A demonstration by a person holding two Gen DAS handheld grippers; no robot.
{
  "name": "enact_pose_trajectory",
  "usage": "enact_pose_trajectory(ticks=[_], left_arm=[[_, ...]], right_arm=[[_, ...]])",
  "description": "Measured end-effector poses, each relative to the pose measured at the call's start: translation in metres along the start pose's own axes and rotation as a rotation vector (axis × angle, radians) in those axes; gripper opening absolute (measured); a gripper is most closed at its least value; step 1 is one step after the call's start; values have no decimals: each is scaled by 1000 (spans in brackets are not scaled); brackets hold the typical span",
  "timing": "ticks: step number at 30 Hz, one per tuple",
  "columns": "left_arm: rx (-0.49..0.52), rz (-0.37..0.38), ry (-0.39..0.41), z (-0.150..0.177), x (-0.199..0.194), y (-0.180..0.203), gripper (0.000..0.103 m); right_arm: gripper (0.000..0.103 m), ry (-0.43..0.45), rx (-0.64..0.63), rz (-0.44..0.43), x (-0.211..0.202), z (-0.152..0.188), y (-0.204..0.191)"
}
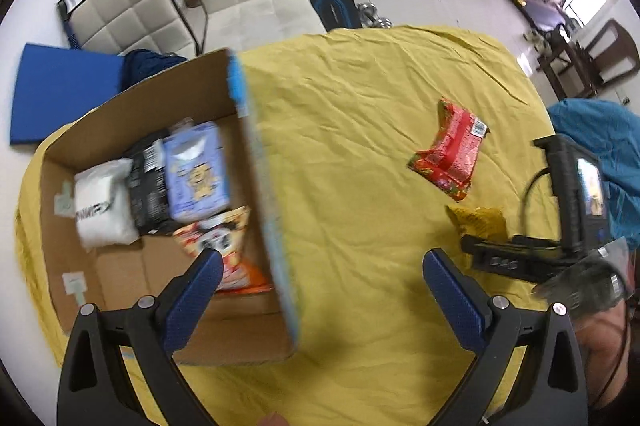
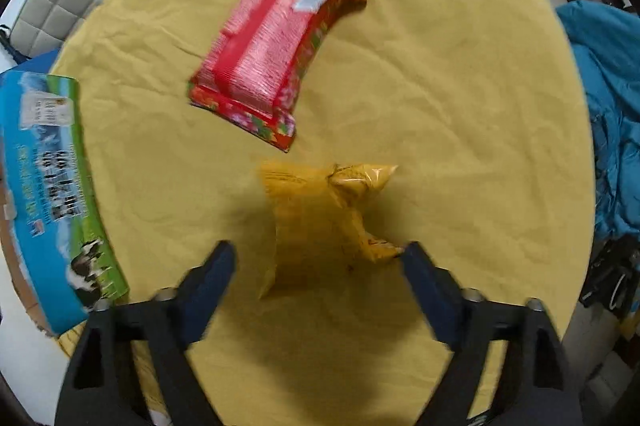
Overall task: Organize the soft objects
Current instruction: 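Grasp the red wafer pack with the left tool while the right tool grasps the yellow chip bag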
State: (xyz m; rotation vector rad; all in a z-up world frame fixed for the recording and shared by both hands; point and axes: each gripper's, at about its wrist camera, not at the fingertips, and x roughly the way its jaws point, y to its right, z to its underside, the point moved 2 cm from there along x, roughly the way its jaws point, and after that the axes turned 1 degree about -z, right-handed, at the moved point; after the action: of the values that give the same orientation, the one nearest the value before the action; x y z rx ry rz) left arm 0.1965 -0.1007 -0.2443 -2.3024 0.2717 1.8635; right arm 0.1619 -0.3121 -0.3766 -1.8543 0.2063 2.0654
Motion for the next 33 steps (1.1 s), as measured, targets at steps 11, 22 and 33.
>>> enact_pose_trajectory(ticks=[11, 22, 33], left_arm=[[111, 5, -54, -50, 36, 69, 102], [291, 69, -237, -110, 136, 160, 99], [244, 98, -307, -108, 182, 164, 49]], right_arm=[[41, 72, 64, -46, -29, -21, 65], [41, 117, 226, -49, -45, -64, 144], [41, 90, 190, -59, -36, -60, 134]])
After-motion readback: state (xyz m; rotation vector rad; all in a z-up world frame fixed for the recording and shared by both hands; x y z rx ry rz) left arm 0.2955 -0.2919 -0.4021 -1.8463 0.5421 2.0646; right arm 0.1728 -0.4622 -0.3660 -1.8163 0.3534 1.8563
